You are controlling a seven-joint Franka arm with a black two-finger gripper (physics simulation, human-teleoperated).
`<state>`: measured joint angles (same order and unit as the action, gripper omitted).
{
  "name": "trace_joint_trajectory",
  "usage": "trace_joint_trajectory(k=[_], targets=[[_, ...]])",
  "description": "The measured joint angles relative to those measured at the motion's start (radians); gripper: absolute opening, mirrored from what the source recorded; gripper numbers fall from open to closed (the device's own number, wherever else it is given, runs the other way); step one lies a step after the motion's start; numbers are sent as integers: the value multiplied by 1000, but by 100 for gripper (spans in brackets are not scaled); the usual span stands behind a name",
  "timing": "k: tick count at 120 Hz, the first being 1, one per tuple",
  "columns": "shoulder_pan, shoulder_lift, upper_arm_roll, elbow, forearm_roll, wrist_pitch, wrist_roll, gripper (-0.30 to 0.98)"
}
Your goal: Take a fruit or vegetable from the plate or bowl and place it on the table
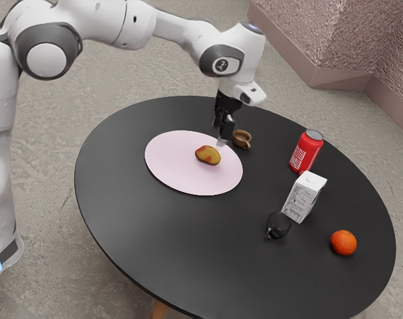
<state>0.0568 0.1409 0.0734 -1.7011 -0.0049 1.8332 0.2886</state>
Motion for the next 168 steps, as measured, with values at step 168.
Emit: trace_joint_trajectory(k=[168], targets=[[35, 57, 2, -146, 4, 200, 58, 36]])
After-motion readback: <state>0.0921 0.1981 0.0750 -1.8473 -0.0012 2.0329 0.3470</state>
